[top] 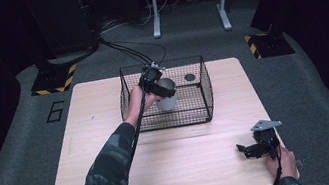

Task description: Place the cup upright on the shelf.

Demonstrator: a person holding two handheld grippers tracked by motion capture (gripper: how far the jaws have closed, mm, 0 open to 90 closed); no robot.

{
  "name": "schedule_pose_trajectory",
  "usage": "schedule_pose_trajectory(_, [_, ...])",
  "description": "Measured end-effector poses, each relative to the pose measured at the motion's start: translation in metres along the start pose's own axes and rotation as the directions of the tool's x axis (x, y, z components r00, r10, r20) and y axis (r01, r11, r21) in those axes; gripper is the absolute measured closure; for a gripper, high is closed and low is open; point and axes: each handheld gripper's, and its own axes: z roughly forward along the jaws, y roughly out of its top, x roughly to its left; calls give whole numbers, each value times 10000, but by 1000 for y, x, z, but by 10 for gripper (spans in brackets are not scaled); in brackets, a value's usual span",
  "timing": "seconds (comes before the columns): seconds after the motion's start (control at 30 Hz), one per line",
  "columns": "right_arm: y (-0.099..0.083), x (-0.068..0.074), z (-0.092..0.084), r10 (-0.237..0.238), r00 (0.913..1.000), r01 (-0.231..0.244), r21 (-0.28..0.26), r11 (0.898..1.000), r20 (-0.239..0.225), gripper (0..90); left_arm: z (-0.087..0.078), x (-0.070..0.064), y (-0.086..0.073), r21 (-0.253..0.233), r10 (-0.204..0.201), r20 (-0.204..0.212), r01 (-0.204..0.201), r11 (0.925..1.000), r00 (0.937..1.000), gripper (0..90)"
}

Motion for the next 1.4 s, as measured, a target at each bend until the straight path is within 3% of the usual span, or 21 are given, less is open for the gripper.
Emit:
schedule_pose_trajectory(0.2, [0, 0, 0, 90, 9999, -90, -47, 9999, -67, 0, 7, 3, -2, 127, -152, 19, 152, 9998, 9999, 62])
schedule_pose_trajectory(0.43, [0, 0, 0, 91, 9999, -91, -49, 9999, -67, 0, 16, 5, -4, 578, 65, 71, -69, 9983, 10000, 61])
schedule_pose_trajectory(0.83, [0, 0, 0, 78, 9999, -79, -50, 10000, -64, 0, 25, 7, -6, 908, 188, 23, -189, 9957, 9998, 61])
schedule_pose_trajectory(1.4, [0, 0, 0, 81, 9999, -81, -49, 10000, -64, 0, 25, 8, -10, 957, 244, 51, -248, 9951, 9997, 57])
